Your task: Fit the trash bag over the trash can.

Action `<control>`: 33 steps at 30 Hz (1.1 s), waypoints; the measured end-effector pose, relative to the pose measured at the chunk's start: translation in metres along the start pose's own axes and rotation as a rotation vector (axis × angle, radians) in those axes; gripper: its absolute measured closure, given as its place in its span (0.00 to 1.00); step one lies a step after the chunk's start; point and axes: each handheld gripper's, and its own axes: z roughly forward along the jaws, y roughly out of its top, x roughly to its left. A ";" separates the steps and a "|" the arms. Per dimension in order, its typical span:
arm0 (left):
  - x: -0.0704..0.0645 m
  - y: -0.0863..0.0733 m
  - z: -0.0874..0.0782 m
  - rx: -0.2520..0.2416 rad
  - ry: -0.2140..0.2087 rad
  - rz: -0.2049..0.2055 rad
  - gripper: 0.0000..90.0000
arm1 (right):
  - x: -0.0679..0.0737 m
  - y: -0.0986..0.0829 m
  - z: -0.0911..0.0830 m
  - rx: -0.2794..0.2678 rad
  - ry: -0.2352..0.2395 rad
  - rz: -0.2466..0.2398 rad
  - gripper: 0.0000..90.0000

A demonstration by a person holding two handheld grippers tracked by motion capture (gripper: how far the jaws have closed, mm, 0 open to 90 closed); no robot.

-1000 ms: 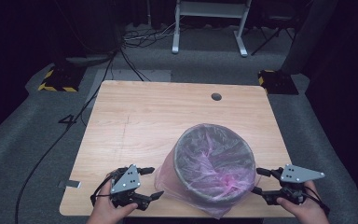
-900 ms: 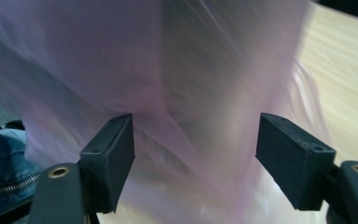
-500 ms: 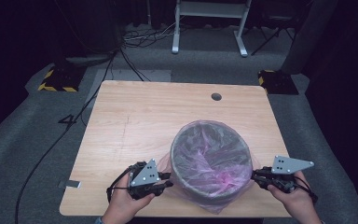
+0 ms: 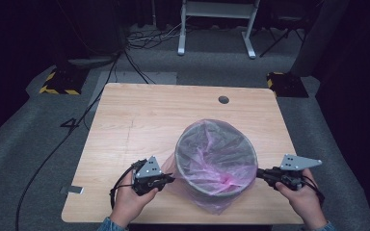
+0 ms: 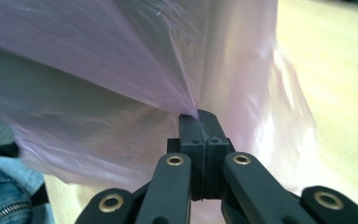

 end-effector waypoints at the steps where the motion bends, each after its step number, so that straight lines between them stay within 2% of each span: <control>1: 0.001 -0.002 0.002 0.014 0.001 -0.002 1.00 | -0.002 -0.004 0.005 0.018 0.001 0.012 1.00; 3: 0.003 -0.004 0.005 0.046 0.019 0.000 1.00 | -0.006 -0.013 0.012 0.056 -0.006 0.029 1.00; 6: 0.006 -0.007 0.003 0.061 0.047 -0.002 1.00 | -0.010 -0.023 0.017 0.098 -0.020 0.058 1.00; 8: 0.008 -0.010 0.002 0.096 0.099 0.010 1.00 | -0.012 -0.029 0.017 0.146 -0.047 0.066 1.00; 9: 0.009 -0.012 0.001 0.089 0.118 0.018 0.94 | -0.013 -0.032 0.017 0.169 -0.069 0.062 1.00; 10: 0.010 -0.014 -0.001 0.066 0.131 0.016 0.80 | -0.013 -0.035 0.016 0.160 -0.064 0.074 1.00; 11: 0.010 -0.015 -0.004 0.041 0.126 0.001 0.67 | -0.012 -0.036 0.013 0.137 -0.050 0.076 0.91; 12: 0.008 -0.016 -0.008 0.010 0.105 -0.008 0.62 | -0.011 -0.036 0.009 0.105 -0.052 0.068 0.75; 13: 0.006 -0.015 -0.013 -0.024 0.082 -0.008 0.57 | -0.009 -0.034 0.003 0.078 -0.068 0.043 0.63; 15: -0.001 -0.010 -0.020 -0.072 0.064 0.020 0.46 | -0.004 -0.029 -0.008 0.027 -0.087 0.001 0.46; 16: -0.005 -0.007 -0.023 -0.086 0.064 0.045 0.43 | 0.000 -0.026 -0.013 0.006 -0.081 -0.014 0.41; 18: -0.013 0.002 -0.027 -0.116 0.063 0.072 0.44 | 0.008 -0.019 -0.017 -0.019 -0.058 -0.052 0.37; 19: -0.016 0.007 -0.028 -0.128 0.058 0.084 0.53 | 0.013 -0.015 -0.017 -0.024 -0.048 -0.079 0.37; 20: -0.018 0.011 -0.029 -0.138 0.048 0.093 0.69 | 0.017 -0.011 -0.016 -0.028 -0.038 -0.101 0.39; 21: -0.019 0.015 -0.030 -0.151 0.055 0.096 0.79 | 0.021 -0.006 -0.014 -0.032 -0.035 -0.126 0.48; 23: -0.019 0.021 -0.033 -0.152 0.076 0.087 0.97 | 0.026 0.003 -0.014 -0.034 -0.041 -0.179 0.74; 25: -0.016 0.026 -0.035 -0.156 0.089 0.079 1.00 | 0.026 0.012 -0.017 -0.064 -0.022 -0.169 0.92; 26: -0.015 0.028 -0.037 -0.161 0.098 0.073 1.00 | 0.024 0.017 -0.020 -0.077 -0.019 -0.159 0.95; 28: -0.012 0.032 -0.041 -0.181 0.106 0.068 1.00 | 0.021 0.025 -0.024 -0.092 -0.030 -0.140 0.98; 30: -0.007 0.033 -0.043 -0.199 0.097 0.046 1.00 | 0.018 0.030 -0.027 -0.085 -0.043 -0.132 1.00; 33: 0.002 0.030 -0.038 -0.170 0.110 0.018 1.00 | 0.012 0.033 -0.022 -0.053 -0.055 -0.119 1.00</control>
